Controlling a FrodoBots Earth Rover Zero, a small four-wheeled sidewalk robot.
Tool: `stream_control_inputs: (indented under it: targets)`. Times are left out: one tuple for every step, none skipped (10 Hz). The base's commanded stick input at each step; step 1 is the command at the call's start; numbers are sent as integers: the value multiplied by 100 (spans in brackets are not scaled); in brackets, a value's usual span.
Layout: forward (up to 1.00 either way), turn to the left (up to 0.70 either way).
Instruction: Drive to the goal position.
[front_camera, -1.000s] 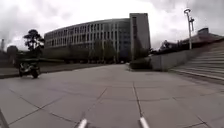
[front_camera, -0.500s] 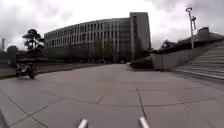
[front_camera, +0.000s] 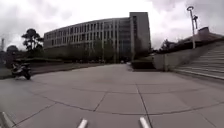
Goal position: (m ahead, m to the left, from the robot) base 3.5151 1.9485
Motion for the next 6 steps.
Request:
stream_control_inputs:
  targets:
    - [50,0]
    - [50,0]
    - [50,0]
    - [50,0]
    - [50,0]
    - [50,0]
